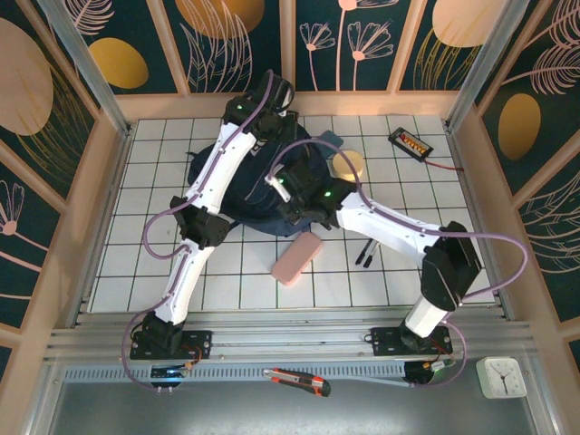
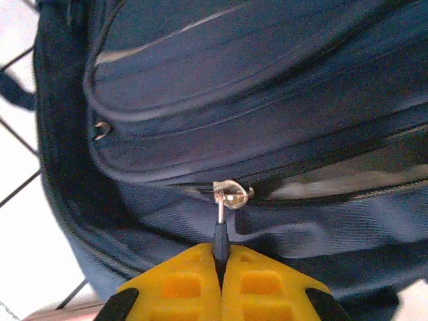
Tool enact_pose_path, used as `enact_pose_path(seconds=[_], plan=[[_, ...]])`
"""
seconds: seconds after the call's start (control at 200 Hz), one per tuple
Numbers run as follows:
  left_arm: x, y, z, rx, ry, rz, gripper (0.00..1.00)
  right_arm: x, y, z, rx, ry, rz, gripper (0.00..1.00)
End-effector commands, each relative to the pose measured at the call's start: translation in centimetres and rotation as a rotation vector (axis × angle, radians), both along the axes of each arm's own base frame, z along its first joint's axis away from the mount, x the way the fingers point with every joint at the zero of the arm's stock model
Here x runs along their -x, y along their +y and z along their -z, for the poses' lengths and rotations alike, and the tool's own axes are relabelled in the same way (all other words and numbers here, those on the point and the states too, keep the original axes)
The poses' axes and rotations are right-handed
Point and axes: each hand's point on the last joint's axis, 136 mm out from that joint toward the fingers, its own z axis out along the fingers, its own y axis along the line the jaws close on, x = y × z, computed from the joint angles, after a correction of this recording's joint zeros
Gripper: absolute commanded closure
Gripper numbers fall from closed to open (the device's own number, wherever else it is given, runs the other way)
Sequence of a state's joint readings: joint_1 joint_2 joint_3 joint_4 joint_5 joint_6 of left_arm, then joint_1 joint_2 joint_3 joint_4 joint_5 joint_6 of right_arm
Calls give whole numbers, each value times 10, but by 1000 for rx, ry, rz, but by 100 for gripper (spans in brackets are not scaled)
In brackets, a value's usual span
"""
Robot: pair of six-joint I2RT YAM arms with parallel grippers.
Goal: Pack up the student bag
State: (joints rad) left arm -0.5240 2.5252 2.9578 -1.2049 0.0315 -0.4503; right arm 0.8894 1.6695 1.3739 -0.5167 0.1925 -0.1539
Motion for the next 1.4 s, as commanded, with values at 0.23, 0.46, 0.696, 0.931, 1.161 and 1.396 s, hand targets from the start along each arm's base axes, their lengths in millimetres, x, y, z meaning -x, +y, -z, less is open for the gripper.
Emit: enact_pose_path(seconds=[0.23,0.46,0.696,0.931,1.161,1.396], plan=[[-27,9,-36,68,-137,-97,100,75,83,46,37,165,-234,100],[-20,3,-39,75,-132,-78,100,59,143,50,-51,51,-279,100],[-12,15,-47,-5,-154,-44,100,54,130,-1,-187,28,-213,24],[-3,23,-67,-52,-202,6,100,44,33,-98,-558,201,99,4],[4,18,-86,5,-221,41,100,15,-77,-48,-756,593,622,4],[12,30,-117,73,-250,55,100,-3,-100,-18,-775,640,707,5]])
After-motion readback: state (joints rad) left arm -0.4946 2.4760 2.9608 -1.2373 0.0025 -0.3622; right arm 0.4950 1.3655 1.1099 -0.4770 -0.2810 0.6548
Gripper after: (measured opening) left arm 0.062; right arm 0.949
